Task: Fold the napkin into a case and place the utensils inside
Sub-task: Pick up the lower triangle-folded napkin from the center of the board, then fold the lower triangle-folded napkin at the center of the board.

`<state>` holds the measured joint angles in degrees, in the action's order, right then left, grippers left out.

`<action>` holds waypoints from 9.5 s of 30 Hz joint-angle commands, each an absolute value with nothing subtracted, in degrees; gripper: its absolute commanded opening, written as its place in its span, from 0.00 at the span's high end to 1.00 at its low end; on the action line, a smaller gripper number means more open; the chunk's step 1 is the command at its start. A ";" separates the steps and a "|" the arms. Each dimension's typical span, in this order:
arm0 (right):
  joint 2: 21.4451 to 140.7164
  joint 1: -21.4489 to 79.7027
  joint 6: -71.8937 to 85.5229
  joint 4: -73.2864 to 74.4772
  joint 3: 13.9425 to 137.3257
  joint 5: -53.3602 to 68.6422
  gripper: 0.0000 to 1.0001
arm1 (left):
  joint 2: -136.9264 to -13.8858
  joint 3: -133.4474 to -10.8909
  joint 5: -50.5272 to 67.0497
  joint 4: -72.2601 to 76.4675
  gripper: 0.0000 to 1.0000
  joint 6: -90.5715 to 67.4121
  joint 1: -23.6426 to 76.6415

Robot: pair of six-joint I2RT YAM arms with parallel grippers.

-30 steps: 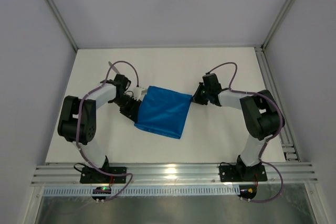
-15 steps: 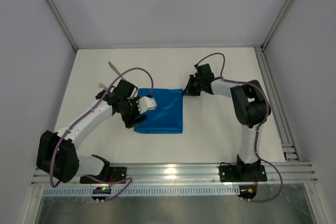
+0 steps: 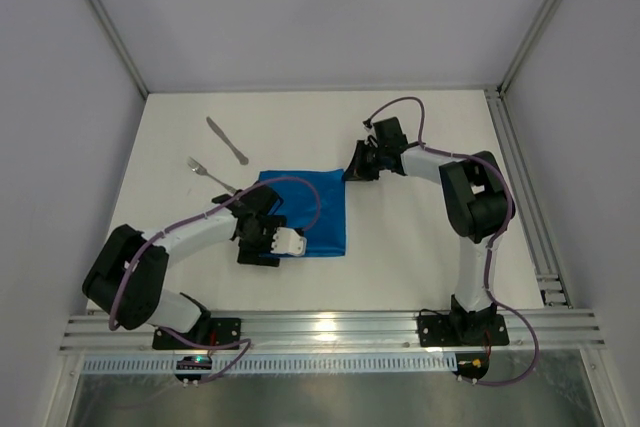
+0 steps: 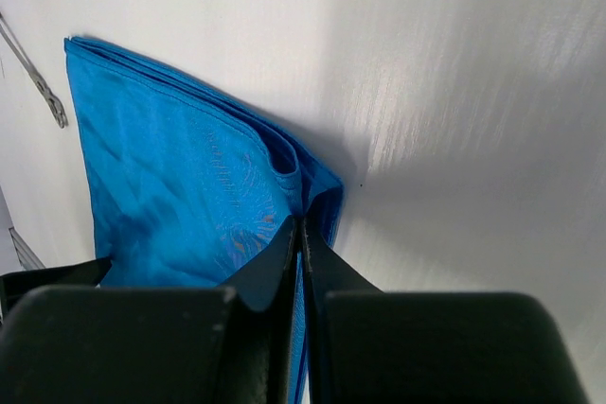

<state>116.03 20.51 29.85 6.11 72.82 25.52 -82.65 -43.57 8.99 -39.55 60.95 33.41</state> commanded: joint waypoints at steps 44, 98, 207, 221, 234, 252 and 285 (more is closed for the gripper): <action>52.72 53.54 19.87 -5.48 28.25 -13.01 0.22 | -79.81 -51.24 11.86 -49.22 0.97 57.13 34.10; 75.08 43.33 39.42 6.05 33.74 8.36 0.58 | -80.34 -49.04 9.14 -49.92 1.00 58.97 34.19; 87.45 56.78 -2.37 -8.53 36.91 25.57 0.96 | -67.94 -53.44 31.46 -60.32 0.28 52.68 27.51; 94.39 51.33 -0.09 -2.55 45.52 35.15 0.96 | -65.12 -44.22 29.54 -45.63 0.01 42.01 28.21; 95.62 49.48 -0.09 -0.70 47.55 39.02 0.96 | -68.55 -38.94 20.30 -35.86 0.25 47.72 29.44; 91.42 48.96 -0.35 1.41 45.36 31.21 0.70 | -68.82 -42.45 22.32 -44.47 1.00 48.34 29.36; 82.08 66.00 0.96 -17.14 28.56 -6.49 0.36 | -74.97 -48.60 31.02 -52.47 1.00 48.16 23.91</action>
